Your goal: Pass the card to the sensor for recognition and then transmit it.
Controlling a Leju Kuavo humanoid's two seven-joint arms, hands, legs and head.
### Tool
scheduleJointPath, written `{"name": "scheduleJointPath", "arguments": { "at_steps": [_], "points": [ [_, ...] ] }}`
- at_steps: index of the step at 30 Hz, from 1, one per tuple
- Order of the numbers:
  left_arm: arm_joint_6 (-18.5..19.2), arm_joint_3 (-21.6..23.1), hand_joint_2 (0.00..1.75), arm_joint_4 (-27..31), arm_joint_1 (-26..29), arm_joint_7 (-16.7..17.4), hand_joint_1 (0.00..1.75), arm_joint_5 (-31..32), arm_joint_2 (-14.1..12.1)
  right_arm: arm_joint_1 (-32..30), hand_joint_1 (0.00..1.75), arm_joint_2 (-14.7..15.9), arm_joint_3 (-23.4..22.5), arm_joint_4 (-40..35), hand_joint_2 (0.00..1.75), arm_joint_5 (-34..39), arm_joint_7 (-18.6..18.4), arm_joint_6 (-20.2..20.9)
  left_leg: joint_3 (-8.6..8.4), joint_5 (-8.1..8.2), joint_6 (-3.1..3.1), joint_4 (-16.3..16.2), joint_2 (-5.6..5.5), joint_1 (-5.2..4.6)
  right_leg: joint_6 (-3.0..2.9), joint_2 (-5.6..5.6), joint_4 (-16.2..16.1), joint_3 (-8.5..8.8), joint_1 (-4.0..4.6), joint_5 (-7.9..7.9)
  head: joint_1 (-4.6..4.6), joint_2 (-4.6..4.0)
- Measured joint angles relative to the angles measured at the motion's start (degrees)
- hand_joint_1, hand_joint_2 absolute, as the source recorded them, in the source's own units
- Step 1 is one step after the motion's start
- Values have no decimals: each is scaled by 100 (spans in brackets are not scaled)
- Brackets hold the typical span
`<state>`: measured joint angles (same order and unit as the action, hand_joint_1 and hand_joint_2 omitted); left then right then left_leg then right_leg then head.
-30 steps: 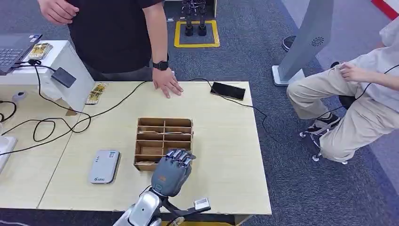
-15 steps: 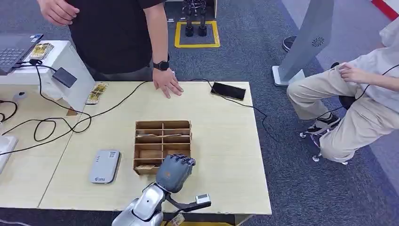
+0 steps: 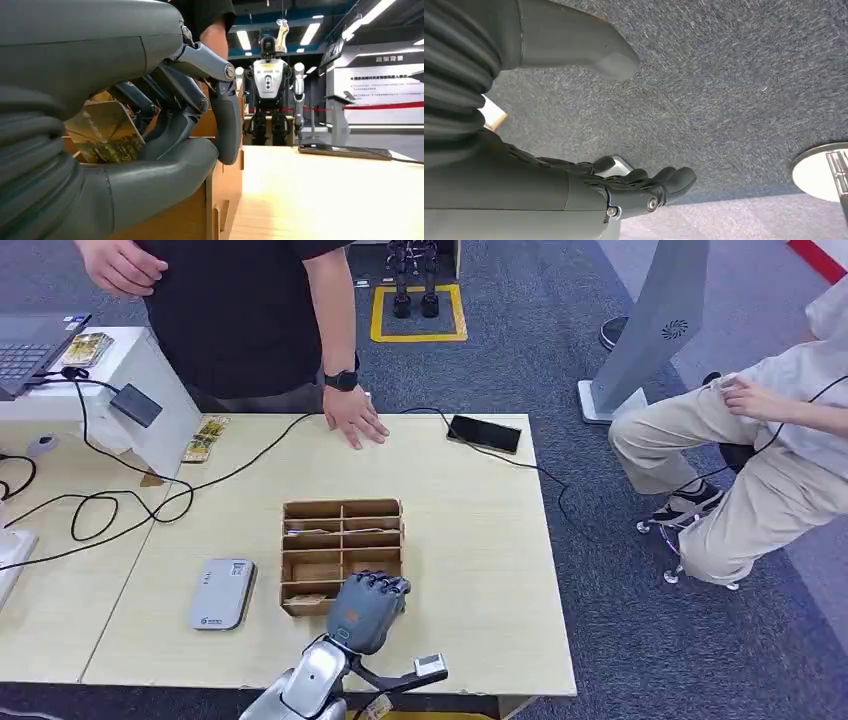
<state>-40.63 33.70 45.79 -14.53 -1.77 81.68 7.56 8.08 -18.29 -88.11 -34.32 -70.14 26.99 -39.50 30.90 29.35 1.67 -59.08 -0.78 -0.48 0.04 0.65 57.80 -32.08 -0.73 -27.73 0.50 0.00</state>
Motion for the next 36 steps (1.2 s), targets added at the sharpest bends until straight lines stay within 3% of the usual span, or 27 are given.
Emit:
{"name": "scheduleJointPath", "arguments": {
  "at_steps": [6, 9, 10, 11, 17, 28, 36],
  "points": [
    [-7, 0, 175, 284, 223, -120, 175, 39, -35, -3, 0, 0, 0, 2, 175, 13, -48, 0, 3, 0, 0, 0, 0, 0, 1, 0, 0, -3, -1, -1, 0, 0],
    [-7, 0, 175, 422, 333, -254, 162, -7, -35, -4, 0, 0, 0, 2, 175, 13, -48, 2, 4, 0, 0, 0, 0, -1, 1, 0, 0, -3, -1, -1, 0, 0],
    [-7, -2, 175, 469, 369, -301, 12, -15, -35, -5, 0, 0, 0, 2, 175, 13, -50, 0, 4, 0, 0, 0, -1, -1, 1, 0, 0, -3, -1, -1, 0, 0],
    [-7, -4, 175, 518, 403, -332, 0, -28, -35, -4, 0, 2, 0, 2, 175, 13, -57, 0, 4, 0, 0, 0, -1, -1, 1, 0, 0, -3, -1, -1, 0, 0],
    [-7, -175, 175, 958, 738, -579, 0, 37, -6, -7, 0, 2, 0, 2, 175, -7, -85, 2, 7, 0, 0, 0, 0, -1, 1, 0, -1, -8, -1, -1, 0, 0],
    [-4, -952, 175, 1726, 1218, -1312, 0, 138, 262, -6, 0, 4, 0, 0, 175, -79, -131, 0, 11, 0, 0, 0, 0, -1, 1, 0, 0, -13, -1, -1, 0, 0],
    [-4, -1272, 175, 1976, 1346, -1499, 0, 170, 383, -7, 0, 4, 0, 2, 175, -72, -127, 0, 13, 0, 0, 0, -1, -1, 1, 0, 0, -13, -1, 0, 0, 0]
  ]
}}
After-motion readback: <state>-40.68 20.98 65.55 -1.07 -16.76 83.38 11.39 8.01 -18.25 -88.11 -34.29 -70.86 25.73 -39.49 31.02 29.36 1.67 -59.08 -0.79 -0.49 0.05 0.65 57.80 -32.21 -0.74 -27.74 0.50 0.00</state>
